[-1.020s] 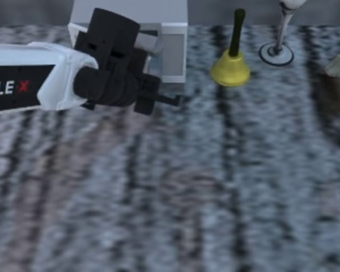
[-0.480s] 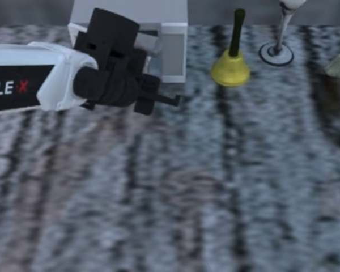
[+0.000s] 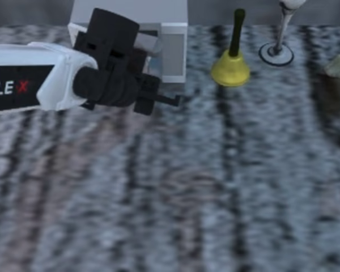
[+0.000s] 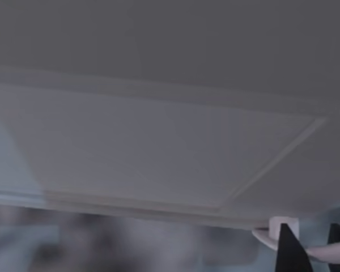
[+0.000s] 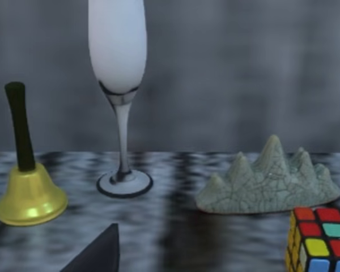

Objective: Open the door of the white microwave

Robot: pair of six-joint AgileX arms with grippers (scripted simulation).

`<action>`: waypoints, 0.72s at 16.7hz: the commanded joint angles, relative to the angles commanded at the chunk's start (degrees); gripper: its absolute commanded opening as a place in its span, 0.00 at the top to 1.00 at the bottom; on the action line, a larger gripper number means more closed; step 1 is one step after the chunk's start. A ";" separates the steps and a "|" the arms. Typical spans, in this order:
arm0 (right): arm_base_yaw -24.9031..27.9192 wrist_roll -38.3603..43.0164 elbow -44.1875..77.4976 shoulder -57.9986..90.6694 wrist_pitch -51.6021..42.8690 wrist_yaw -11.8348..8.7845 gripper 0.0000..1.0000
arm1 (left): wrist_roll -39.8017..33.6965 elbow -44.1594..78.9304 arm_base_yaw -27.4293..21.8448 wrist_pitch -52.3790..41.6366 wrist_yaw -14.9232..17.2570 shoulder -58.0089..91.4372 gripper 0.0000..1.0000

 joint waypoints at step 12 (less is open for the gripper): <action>0.00 0.00 0.00 0.00 0.00 0.00 0.00 | 3.77 -2.42 1.74 0.60 2.50 -1.75 1.00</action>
